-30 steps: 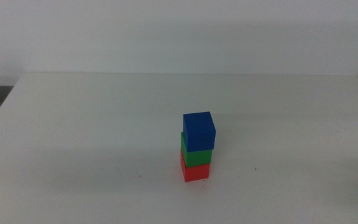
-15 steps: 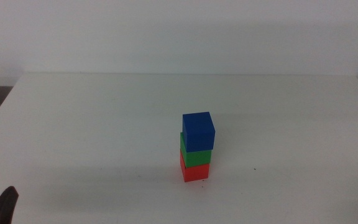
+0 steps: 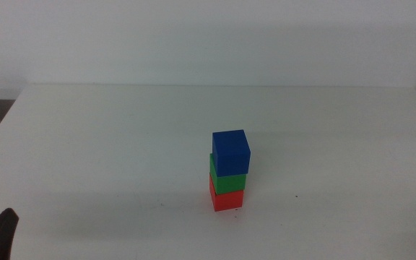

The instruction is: Stack red cubes first, then green, then blue cubes in a specific spot.

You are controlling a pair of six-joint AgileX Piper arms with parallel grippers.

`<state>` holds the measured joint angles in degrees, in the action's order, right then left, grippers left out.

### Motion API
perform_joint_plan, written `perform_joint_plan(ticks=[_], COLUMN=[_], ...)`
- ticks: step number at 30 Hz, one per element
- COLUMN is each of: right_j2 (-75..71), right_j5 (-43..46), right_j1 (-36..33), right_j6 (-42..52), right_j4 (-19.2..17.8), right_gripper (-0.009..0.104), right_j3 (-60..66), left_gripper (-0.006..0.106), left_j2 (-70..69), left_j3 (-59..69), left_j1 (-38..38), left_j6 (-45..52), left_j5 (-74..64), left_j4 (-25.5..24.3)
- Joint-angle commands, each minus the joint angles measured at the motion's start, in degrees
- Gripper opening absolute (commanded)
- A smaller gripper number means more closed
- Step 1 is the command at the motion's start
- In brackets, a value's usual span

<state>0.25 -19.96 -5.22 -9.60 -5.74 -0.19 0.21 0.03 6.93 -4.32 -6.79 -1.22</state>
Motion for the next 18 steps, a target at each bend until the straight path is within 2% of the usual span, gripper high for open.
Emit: perform_joint_plan(ticks=[1, 18], right_j2=[-0.2, -0.2], right_j5=[0.8, 0.7], right_j1=[0.3, 0.3], right_j6=[0.4, 0.4], right_j4=[-0.1, -0.1], right_gripper=[0.092, 0.092], right_j3=[0.2, 0.2], left_gripper=[0.091, 0.091], left_j2=[-0.2, -0.2], left_j3=[0.0, 0.0], left_j1=[-0.1, -4.1], left_j6=[0.1, 0.1], left_j5=[1.7, 1.7], left_j4=[0.6, 0.6])
